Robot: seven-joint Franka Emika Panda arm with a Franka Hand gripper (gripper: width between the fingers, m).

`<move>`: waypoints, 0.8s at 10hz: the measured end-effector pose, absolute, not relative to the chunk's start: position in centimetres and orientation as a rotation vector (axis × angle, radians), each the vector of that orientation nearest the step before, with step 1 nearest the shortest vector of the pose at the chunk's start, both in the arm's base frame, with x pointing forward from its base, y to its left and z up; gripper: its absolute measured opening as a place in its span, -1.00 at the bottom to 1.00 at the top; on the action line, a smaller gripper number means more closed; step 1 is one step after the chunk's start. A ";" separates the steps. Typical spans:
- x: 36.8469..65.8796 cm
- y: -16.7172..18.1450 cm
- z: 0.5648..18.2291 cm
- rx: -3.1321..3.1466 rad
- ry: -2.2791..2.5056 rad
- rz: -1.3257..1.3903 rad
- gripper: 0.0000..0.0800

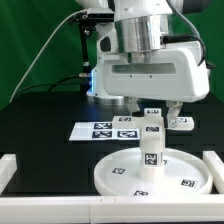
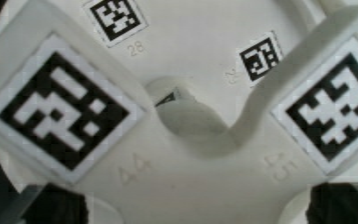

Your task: Assemble round table

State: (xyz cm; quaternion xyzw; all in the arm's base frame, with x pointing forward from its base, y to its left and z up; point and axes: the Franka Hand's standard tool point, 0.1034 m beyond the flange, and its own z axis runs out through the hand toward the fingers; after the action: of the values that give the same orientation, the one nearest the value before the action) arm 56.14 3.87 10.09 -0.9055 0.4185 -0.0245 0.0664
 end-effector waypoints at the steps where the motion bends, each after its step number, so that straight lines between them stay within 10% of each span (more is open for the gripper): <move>1: 56.3 3.9 10.6 -2.769 1.171 -0.079 0.60; 8: 56.2 4.6 11.7 -3.012 0.162 -0.145 0.62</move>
Offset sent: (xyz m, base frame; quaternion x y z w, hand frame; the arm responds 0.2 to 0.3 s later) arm -0.0033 -0.0007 0.0265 -0.0042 -0.0150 -0.2655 0.9640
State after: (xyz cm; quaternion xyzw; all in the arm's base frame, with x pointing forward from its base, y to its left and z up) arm 56.17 4.60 11.69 -0.9956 0.0537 -0.0478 0.0609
